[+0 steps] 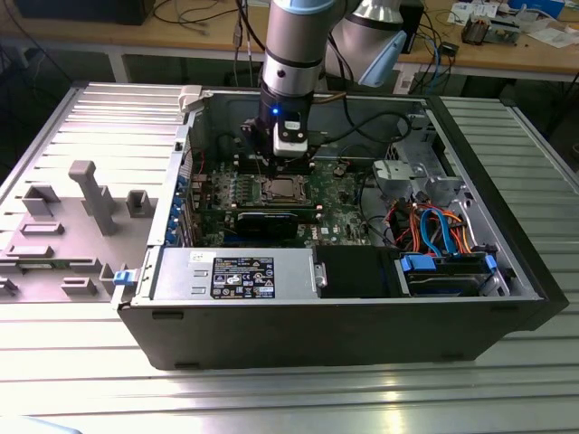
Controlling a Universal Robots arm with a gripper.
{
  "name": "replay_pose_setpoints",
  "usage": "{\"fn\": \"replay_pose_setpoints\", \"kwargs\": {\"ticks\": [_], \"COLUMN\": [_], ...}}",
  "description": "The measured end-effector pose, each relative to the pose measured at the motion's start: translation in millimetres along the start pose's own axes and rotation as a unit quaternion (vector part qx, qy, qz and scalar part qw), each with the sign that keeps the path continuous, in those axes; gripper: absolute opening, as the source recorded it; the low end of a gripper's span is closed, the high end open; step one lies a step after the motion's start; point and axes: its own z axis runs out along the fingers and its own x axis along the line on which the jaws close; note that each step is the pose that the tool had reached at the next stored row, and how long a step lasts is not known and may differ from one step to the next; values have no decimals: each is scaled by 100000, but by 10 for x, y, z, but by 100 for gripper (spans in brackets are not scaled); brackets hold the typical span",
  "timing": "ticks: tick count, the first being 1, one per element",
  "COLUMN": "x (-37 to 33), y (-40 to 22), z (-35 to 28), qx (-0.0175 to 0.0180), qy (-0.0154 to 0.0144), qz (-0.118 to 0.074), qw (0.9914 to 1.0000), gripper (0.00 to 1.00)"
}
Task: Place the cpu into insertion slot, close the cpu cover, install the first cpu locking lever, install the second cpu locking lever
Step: 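Install the first cpu locking lever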
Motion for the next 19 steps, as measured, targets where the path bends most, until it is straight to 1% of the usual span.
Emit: {"fn": "replay_pose_setpoints", "kwargs": {"ticks": [8,9,12,15,18,19], "x": [0,0,0,0,0,0], "y": [0,0,0,0,0,0], "z": [0,0,0,0,1,1], "qx": [229,309,543,764,877,980], "qy": [-18,-24,-46,-63,-79,-83], "qz": [-2396,-3257,-5729,-8001,-9254,-10411], "qw": [99971,99946,99834,99676,99567,99452], "gripper": [11,11,11,11,11,11]}}
